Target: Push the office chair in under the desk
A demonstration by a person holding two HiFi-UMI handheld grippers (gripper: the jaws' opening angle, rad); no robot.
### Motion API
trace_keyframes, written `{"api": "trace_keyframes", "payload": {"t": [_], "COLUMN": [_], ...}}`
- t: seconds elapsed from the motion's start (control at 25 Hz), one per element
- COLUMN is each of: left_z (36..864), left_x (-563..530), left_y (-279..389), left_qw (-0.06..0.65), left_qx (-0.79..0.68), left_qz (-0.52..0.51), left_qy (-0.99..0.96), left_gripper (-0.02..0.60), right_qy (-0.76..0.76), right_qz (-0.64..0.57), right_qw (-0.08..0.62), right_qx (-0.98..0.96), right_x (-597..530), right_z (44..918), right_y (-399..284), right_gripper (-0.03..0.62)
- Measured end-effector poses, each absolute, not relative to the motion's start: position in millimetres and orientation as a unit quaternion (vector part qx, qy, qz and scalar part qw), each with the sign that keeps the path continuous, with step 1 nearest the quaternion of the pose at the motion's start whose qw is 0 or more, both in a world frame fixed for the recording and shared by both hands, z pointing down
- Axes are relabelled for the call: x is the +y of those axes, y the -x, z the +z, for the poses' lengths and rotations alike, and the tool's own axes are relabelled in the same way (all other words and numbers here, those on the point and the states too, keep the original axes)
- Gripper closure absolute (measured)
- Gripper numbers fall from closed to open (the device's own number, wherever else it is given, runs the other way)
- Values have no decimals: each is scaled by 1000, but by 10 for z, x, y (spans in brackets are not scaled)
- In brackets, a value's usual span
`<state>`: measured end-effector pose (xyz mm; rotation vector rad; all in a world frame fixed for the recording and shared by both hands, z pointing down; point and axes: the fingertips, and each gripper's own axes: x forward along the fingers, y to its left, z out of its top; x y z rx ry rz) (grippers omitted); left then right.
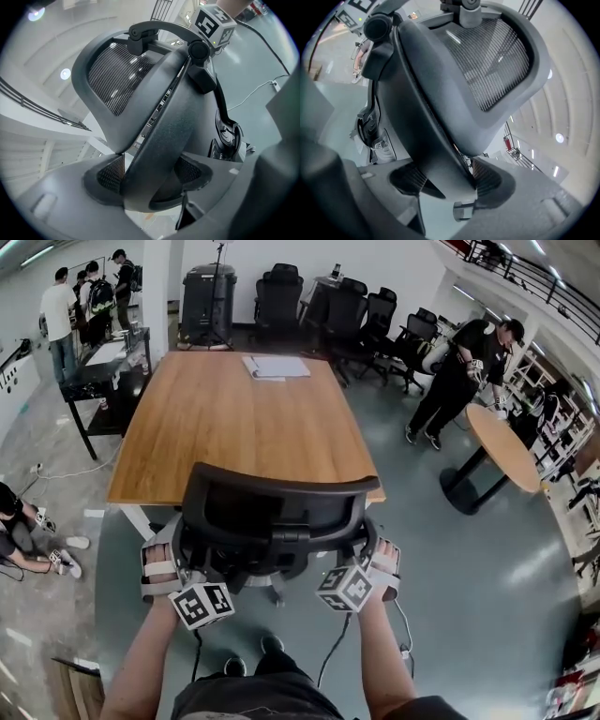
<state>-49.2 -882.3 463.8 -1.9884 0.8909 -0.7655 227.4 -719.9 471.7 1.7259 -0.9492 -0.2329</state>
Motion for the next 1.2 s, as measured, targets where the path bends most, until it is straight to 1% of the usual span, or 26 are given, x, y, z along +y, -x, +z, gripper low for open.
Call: {"api": "trace_keyframes", "payload": {"t": [0.44,1.2], "left_z": [4640,4657], "left_x": [-9152,-9582], "left_y": [180,-128], "left_qw": [409,420], "left_qx": [367,370], "left_qz": [-303,-299], "left_qy": [779,773], "left_gripper": [227,227], "right_qy": [-717,-721], "right_qz": [-116,-126], "right_qw": [551,546], "right_qx": [-411,-407], "right_x": [-7607,-8003], "right_z": [4707,4683], "right_y": [-2639,-2941], "right_gripper": [323,322]}}
